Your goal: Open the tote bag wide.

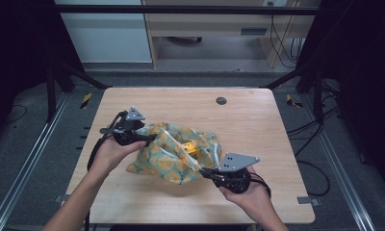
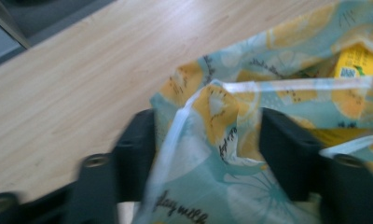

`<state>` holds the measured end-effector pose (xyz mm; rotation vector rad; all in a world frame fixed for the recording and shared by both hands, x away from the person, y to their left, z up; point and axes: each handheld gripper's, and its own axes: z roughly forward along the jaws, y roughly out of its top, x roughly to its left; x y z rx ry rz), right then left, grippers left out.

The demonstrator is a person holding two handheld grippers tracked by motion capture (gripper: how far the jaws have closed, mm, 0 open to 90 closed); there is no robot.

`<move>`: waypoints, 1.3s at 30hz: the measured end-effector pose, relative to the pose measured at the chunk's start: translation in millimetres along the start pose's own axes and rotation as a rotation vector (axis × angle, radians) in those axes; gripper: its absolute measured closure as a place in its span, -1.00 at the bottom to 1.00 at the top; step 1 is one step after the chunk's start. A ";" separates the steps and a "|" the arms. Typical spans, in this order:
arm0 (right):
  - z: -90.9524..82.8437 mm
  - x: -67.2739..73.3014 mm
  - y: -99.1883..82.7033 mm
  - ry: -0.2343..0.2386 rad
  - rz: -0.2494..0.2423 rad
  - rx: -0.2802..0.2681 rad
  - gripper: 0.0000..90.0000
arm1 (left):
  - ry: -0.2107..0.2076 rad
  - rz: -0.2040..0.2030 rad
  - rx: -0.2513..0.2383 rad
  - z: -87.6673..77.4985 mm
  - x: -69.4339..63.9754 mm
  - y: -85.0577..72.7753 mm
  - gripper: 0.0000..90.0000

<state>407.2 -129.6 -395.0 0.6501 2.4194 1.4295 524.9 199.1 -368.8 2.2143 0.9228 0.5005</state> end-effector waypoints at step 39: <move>-3.8 -8.6 -46.8 -0.053 0.076 0.142 0.80 | -0.227 0.041 -0.192 -28.2 -67.8 -101.8 0.97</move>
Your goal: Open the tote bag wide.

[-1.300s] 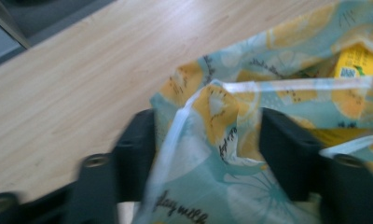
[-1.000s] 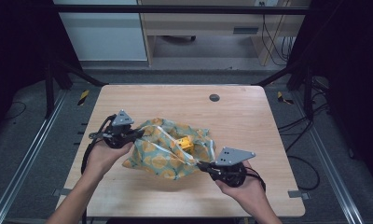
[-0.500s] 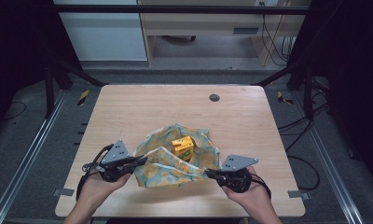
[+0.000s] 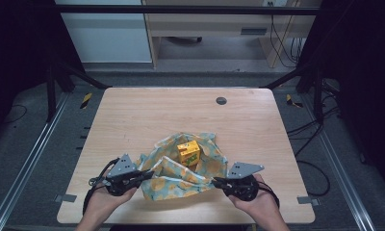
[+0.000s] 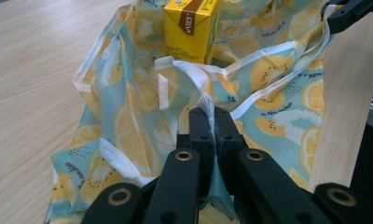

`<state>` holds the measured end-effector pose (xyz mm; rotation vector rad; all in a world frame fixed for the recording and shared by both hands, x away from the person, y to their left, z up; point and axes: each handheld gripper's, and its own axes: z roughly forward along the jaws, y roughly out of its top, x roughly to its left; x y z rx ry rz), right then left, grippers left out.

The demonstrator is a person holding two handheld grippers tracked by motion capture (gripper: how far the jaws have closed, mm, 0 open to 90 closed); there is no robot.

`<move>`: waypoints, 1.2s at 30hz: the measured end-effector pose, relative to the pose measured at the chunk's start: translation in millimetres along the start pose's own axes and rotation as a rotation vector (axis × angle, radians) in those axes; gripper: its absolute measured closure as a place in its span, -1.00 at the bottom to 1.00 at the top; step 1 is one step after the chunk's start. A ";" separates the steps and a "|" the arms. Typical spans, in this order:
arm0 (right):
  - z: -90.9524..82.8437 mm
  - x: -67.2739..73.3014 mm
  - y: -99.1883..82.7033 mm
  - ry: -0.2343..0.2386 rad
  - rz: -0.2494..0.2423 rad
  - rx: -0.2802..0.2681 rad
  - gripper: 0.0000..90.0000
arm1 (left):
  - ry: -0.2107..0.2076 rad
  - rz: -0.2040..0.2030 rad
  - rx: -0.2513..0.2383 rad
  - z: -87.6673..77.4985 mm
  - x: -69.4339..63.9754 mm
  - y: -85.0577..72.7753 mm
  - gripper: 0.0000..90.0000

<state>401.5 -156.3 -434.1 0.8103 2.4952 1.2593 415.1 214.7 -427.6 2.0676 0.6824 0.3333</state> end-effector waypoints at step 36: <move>28.0 -47.4 51.3 -0.143 0.008 0.076 -0.44 | -0.014 0.062 0.036 0.9 -8.2 -16.7 0.97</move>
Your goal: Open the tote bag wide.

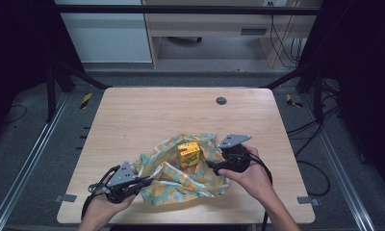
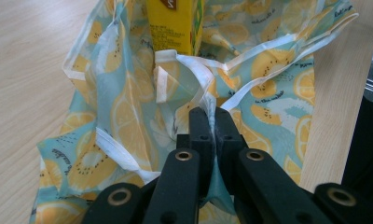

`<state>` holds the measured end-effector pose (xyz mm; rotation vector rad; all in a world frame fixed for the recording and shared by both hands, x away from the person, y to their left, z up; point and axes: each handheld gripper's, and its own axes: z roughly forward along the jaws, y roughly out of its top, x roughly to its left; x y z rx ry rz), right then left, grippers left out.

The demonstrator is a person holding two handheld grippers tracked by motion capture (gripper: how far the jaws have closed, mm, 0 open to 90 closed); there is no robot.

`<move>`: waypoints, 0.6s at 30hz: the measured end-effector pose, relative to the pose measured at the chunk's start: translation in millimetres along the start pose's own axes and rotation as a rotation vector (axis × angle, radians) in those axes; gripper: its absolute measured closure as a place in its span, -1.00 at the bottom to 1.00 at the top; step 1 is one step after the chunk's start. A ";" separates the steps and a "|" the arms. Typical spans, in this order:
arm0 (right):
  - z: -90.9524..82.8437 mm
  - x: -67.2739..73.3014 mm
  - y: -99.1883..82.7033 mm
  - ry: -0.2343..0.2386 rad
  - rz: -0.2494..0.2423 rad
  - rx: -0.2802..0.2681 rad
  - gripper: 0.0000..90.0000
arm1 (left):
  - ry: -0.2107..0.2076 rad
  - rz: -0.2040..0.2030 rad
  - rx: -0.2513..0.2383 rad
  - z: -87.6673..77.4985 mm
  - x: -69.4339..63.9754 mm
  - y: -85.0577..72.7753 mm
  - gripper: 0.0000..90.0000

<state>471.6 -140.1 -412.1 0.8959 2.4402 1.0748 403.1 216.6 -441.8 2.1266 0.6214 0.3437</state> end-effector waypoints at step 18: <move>16.9 -18.1 -6.9 -0.013 0.013 0.055 0.95 | -0.038 0.056 0.096 10.4 0.8 -13.5 0.97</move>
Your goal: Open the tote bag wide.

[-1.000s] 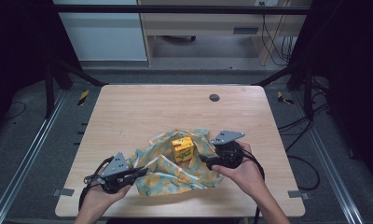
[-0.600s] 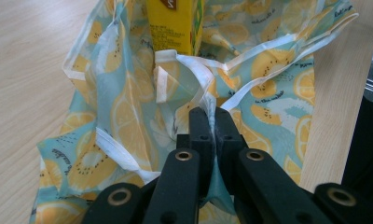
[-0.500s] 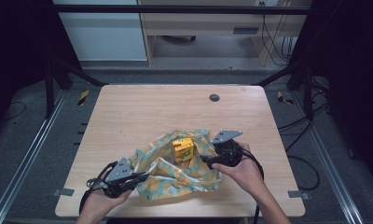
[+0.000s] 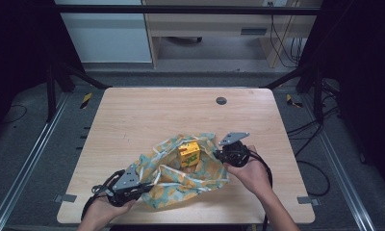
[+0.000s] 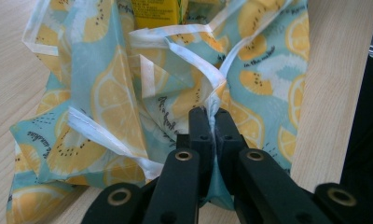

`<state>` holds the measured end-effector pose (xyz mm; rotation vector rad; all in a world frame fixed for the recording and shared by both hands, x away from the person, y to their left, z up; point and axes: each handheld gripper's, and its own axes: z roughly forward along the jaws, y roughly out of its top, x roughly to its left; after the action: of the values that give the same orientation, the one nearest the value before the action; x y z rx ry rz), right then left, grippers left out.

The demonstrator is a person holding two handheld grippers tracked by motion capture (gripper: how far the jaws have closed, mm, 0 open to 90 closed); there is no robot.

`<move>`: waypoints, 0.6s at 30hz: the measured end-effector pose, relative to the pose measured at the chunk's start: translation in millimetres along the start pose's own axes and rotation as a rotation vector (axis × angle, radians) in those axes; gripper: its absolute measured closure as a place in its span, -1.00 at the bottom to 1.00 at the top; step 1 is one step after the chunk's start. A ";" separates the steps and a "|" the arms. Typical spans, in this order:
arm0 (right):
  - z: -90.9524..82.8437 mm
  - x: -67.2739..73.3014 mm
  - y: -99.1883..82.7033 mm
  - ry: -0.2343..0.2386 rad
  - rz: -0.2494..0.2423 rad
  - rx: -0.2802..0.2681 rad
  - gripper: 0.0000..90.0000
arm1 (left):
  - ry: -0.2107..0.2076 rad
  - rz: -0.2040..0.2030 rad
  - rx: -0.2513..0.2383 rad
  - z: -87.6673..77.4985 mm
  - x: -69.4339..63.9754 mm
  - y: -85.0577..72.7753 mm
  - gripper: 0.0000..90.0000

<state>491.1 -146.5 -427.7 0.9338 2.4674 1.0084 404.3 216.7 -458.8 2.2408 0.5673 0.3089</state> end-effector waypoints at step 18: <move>30.0 -40.5 1.0 -0.089 0.102 -0.014 1.00 | 0.048 -0.028 0.073 14.3 6.5 -5.8 0.98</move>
<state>536.5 -158.2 -446.3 1.0859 2.3575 0.9931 413.8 214.2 -472.3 2.2981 0.6449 0.3337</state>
